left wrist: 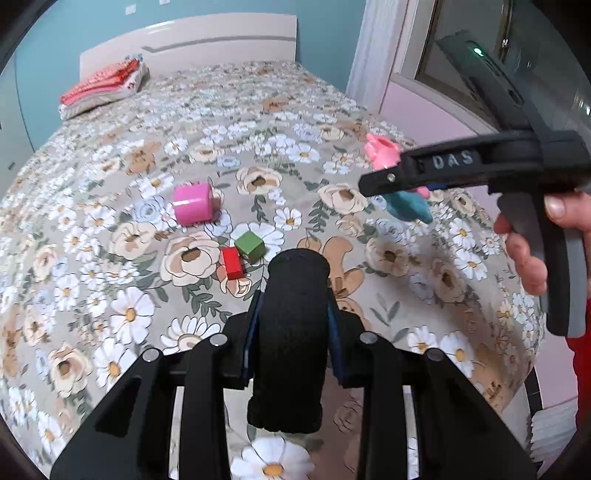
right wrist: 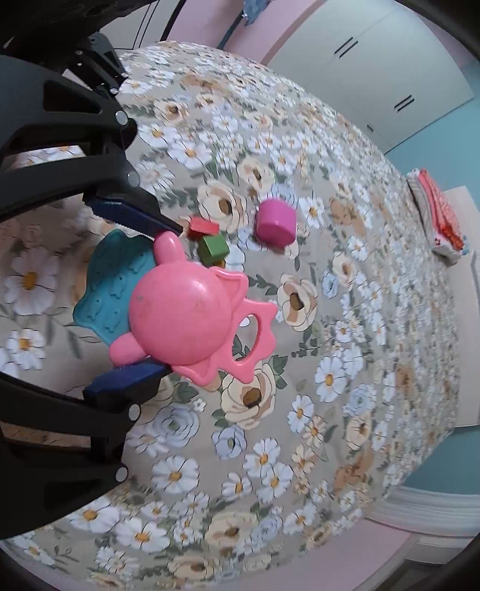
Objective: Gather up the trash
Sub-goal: 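Carry the teether and foam tube with both tools over the white bin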
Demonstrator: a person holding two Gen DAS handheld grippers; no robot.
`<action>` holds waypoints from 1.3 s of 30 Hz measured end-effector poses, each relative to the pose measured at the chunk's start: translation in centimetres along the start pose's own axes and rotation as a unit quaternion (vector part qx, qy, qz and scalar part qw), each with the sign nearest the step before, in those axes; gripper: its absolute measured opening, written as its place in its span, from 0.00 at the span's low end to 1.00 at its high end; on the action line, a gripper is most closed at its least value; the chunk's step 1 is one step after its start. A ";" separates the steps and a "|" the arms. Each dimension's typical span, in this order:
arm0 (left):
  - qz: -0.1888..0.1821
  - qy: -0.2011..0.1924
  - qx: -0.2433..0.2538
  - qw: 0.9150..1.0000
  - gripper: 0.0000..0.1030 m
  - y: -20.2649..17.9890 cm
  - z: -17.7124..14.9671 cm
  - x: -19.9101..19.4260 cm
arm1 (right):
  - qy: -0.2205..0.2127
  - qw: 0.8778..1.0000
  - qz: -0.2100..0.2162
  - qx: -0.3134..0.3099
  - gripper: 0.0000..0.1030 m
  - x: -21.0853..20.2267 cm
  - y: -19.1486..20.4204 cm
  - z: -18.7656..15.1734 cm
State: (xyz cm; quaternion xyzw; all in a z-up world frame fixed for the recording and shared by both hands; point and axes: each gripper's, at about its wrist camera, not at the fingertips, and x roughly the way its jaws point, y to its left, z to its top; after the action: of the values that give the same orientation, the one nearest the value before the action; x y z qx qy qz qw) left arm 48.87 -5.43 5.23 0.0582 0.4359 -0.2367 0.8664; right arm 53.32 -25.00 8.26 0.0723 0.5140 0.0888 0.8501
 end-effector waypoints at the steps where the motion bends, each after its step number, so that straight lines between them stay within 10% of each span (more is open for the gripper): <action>1: 0.007 -0.006 0.002 1.000 0.31 -0.6 0.0 -1.0 | -0.004 1.000 0.000 -0.004 0.65 -0.9 0.3 -0.4; 21: 0.072 -0.079 0.006 0.994 0.31 -10.0 -7.7 -18.5 | -0.079 0.992 0.004 -0.097 0.65 -17.8 5.0 -16.0; 39: 0.061 -0.053 -0.003 0.997 0.31 -12.4 -21.8 -21.6 | -0.049 0.982 0.045 -0.178 0.65 -18.1 8.3 -31.9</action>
State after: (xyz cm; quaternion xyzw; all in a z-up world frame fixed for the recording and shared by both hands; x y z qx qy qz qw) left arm 16.33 -1.88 10.12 0.0691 0.3861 -0.1849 0.9011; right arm 16.17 -19.98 10.89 -0.0532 0.4436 0.2133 0.8688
